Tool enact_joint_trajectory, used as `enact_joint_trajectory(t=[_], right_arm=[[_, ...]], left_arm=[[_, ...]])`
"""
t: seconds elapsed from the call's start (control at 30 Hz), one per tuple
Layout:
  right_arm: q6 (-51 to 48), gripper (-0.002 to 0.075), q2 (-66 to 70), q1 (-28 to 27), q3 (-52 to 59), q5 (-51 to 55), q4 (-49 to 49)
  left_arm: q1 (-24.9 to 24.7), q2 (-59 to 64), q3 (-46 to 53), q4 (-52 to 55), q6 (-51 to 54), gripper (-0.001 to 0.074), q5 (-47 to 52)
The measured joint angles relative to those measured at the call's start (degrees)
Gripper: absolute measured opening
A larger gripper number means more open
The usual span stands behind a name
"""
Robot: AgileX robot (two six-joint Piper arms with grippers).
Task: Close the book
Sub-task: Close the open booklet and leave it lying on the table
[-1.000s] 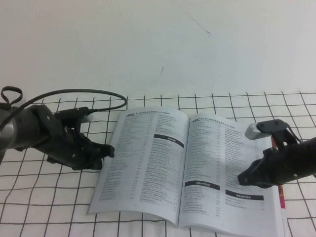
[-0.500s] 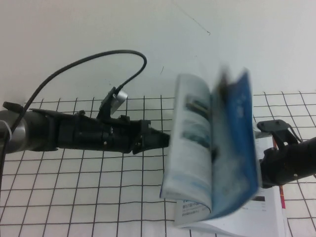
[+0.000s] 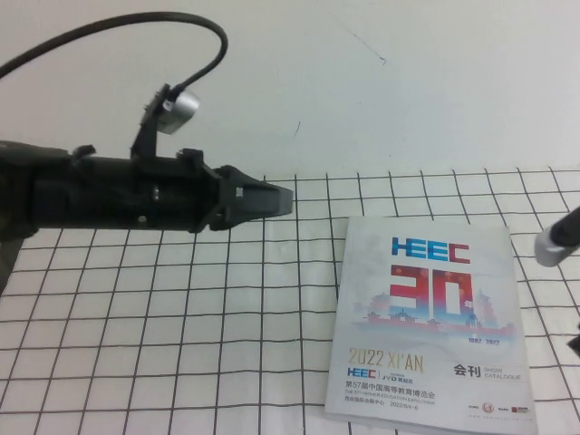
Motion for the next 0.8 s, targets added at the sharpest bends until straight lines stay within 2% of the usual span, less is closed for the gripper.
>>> enact_joint_trajectory(t=[0.17, 0.3, 0.5, 0.6, 0.8], right_arm=[[9.34, -0.0003, -11.42, 0.0, 0.23, 9.44, -16.88], [13.19, -0.0003, -22.53, 0.0, 0.44, 13.46, -24.06], [15.32, -0.0003, -39.0, 0.0, 1.06, 12.25, -19.53], [16.47, -0.0003, -47.97, 0.0, 4.23, 7.55, -14.11], [16.6, -0.0003, -60.41, 0.0, 14.11, 0.28, -9.88]], left_arm=[[4.94, -9.18, 0.0, 11.84, -5.58, -0.0004, -6.33], [8.65, -17.66, 0.0, 20.58, -9.95, -0.0004, -11.68], [11.61, -29.86, 0.23, 34.59, -18.44, -0.0004, -17.99], [11.61, -35.83, 2.28, 36.21, -18.43, -0.0004, -20.98], [7.83, -46.36, 14.28, 25.96, 1.15, -0.0004, -29.99]])
